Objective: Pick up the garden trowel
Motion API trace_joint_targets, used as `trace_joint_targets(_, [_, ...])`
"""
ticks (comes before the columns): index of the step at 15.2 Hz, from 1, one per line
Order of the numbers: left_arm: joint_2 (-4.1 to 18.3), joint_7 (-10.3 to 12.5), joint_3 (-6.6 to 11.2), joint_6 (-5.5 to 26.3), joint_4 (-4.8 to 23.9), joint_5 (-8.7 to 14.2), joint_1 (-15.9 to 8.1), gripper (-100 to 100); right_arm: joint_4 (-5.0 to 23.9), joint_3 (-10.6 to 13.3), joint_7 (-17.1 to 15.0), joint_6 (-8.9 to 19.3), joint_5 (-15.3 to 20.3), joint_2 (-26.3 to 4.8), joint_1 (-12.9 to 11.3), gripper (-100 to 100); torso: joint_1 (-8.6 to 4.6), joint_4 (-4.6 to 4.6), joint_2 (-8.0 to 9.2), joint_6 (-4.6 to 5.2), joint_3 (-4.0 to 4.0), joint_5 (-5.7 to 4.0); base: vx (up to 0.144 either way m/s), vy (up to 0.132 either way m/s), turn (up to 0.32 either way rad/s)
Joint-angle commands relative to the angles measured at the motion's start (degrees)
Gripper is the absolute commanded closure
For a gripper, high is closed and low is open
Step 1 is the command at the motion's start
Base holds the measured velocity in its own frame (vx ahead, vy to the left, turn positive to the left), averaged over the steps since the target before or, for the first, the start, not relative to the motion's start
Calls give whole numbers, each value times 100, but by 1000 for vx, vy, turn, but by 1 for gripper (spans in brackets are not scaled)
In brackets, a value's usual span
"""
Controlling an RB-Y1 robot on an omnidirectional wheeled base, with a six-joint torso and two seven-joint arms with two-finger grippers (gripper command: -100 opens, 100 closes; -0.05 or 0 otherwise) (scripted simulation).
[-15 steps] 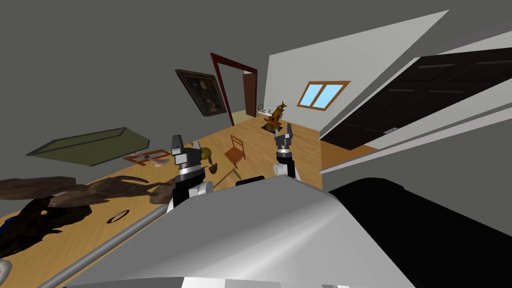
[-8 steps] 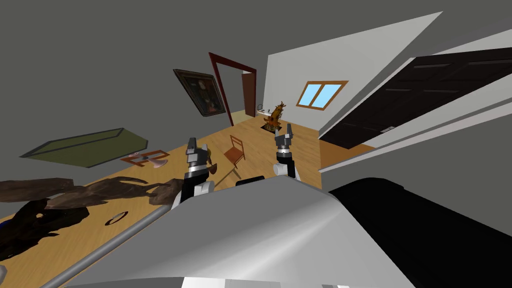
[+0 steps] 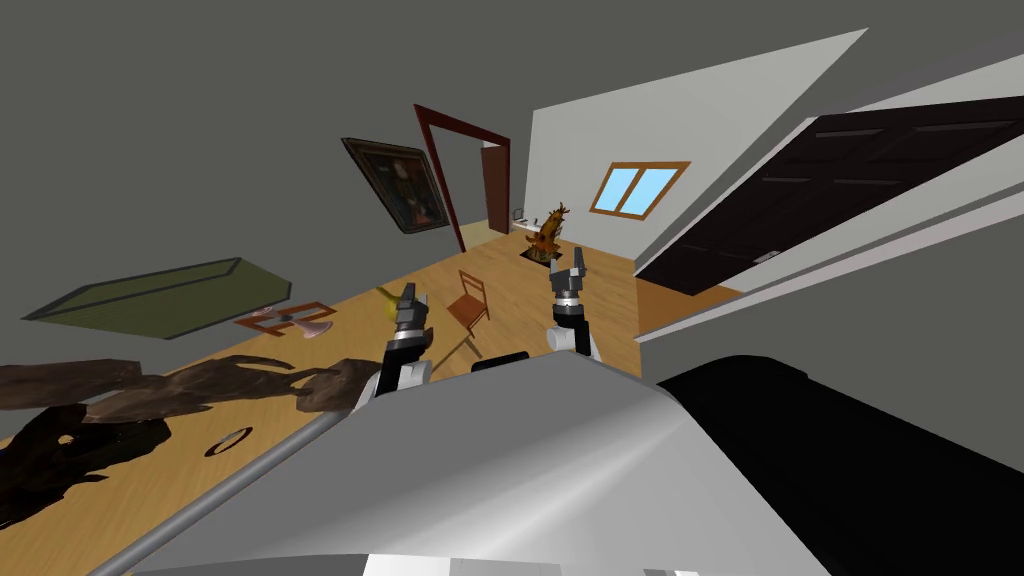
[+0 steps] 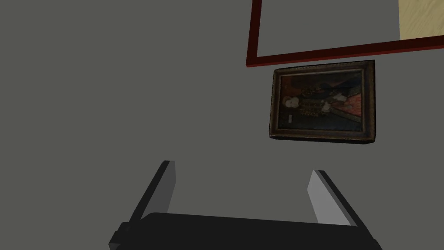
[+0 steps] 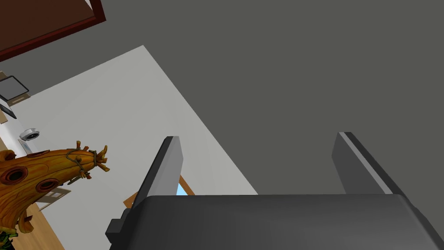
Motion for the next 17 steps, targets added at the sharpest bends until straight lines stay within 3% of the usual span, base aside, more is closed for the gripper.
trace_joint_targets(1, [131,-45,-47,73,286,-36,-171,-100,0,0,0,0,0,0,0,0,0,0,0,0,0,0,-9,8,-41])
trace_joint_targets(3, [131,-45,-47,73,387,-36,-171,-100,0,0,0,0,0,0,0,0,0,0,0,0,0,0,-7,6,-20])
trace_joint_targets(8, [444,-123,-145,170,1104,-107,-523,-100,0,0,0,0,0,0,0,0,0,0,-1,1,-1,0,-8,6,-35])
trace_joint_targets(10, [444,-123,-145,170,1286,-107,-523,-100,0,0,0,0,0,0,0,0,1,0,0,0,0,0,-8,7,-27])
trace_joint_targets(15, [757,-211,-252,276,2078,-184,-911,-100,0,0,0,0,0,0,0,0,0,0,-1,0,0,-1,-7,6,-38])
trace_joint_targets(17, [757,-211,-252,276,2242,-184,-911,-100,0,0,0,0,0,0,0,0,0,0,0,0,0,0,-8,7,-25])
